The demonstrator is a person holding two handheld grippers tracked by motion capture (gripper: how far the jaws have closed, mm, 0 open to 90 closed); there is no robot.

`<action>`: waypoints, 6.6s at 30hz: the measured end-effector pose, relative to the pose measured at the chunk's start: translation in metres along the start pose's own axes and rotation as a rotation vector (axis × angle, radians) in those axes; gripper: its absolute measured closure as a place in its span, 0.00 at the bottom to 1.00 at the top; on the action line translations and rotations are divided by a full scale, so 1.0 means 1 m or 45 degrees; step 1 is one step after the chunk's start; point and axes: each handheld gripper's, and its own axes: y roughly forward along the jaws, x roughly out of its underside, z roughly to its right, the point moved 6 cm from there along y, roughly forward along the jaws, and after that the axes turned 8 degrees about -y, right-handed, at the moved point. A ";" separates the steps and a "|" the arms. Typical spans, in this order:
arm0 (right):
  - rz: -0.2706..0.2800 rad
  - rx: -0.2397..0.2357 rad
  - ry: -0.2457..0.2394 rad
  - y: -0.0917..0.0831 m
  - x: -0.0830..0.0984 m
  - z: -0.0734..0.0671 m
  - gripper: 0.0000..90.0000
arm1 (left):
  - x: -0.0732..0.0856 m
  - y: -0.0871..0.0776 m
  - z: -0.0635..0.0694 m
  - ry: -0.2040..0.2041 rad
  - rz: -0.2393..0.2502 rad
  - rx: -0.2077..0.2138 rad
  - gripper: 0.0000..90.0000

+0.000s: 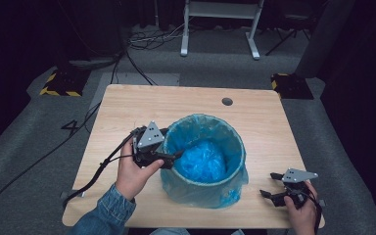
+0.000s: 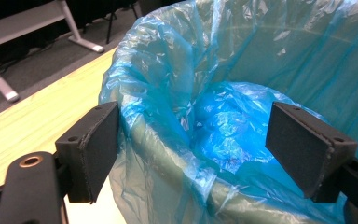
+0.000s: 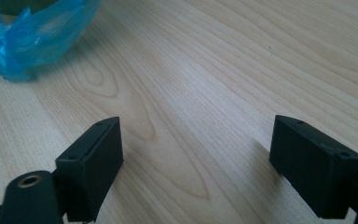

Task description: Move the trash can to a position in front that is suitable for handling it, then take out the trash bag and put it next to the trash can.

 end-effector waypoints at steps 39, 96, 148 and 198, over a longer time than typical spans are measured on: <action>0.170 -0.126 -0.044 -0.013 -0.067 -0.040 0.18 | 0.088 -0.059 -0.024 -0.016 -0.067 -0.147 0.25; 0.409 -0.129 -0.203 -0.056 -0.156 -0.057 0.96 | 0.084 -0.006 -0.008 -0.056 0.019 0.120 0.23; 0.594 -0.050 -0.324 -0.097 -0.218 -0.061 1.00 | 0.040 -0.072 0.005 0.012 0.149 0.167 1.00; 0.516 -0.188 -0.368 -0.048 -0.283 -0.085 1.00 | 0.057 -0.028 -0.038 -0.087 0.073 0.046 0.26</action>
